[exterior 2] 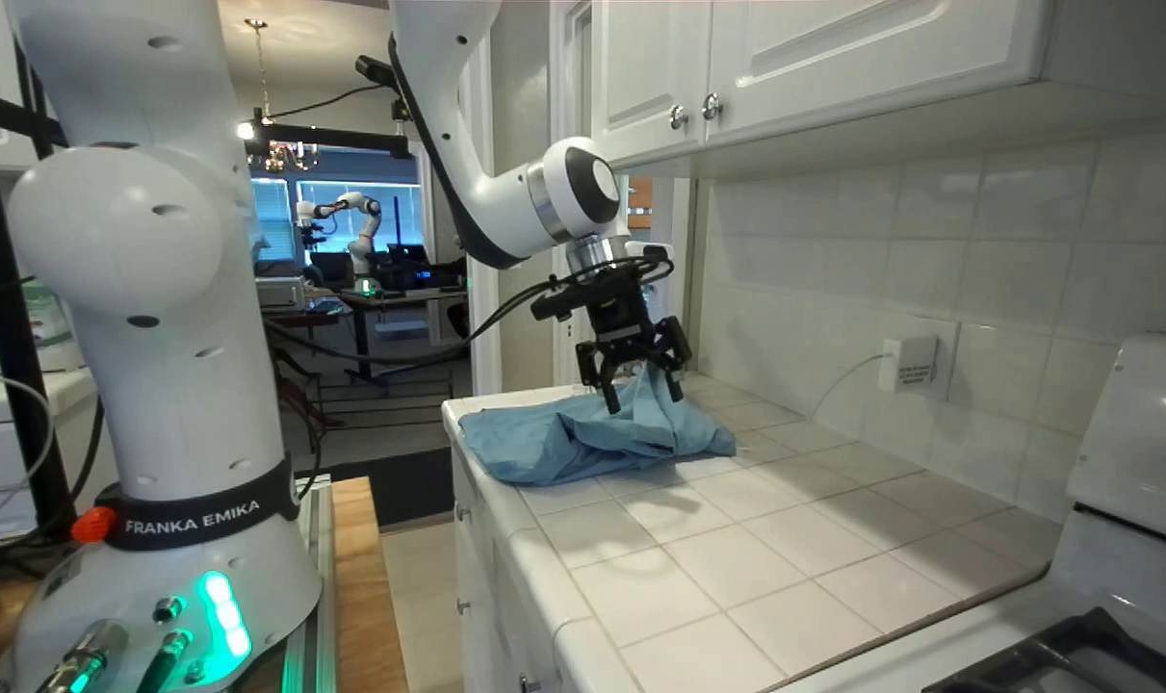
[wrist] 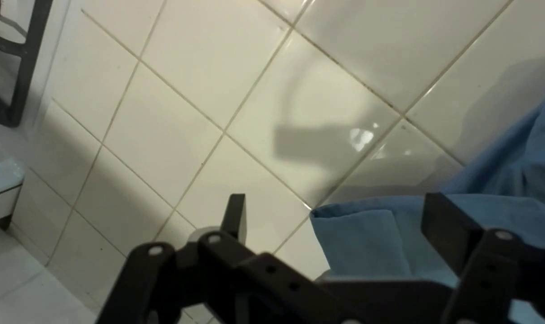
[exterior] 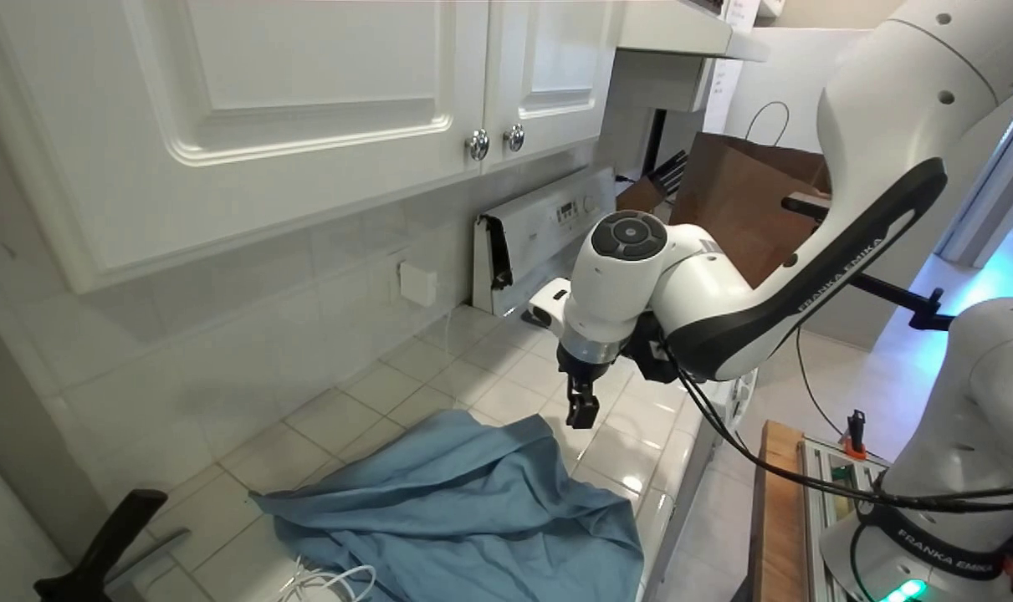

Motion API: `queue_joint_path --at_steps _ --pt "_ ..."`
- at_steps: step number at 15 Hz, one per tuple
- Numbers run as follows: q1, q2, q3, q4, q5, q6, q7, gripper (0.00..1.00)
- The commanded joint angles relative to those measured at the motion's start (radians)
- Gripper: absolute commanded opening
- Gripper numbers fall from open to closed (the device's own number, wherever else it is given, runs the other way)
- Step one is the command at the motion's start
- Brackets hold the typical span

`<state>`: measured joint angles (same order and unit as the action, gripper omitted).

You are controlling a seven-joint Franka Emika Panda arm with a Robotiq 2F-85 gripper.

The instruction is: Fold the blue pillowcase in half from right to left.

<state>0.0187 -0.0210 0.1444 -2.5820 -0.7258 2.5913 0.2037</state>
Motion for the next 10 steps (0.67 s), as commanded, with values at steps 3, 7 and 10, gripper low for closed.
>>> queue_joint_path --at_steps 3,7,10 --pt "0.004 0.107 -0.009 0.063 -0.096 0.100 0.044 1.00" --pt "0.008 0.154 -0.009 0.082 -0.112 0.139 0.042 1.00" --pt "0.011 0.175 -0.010 0.086 -0.120 0.156 0.047 0.70"
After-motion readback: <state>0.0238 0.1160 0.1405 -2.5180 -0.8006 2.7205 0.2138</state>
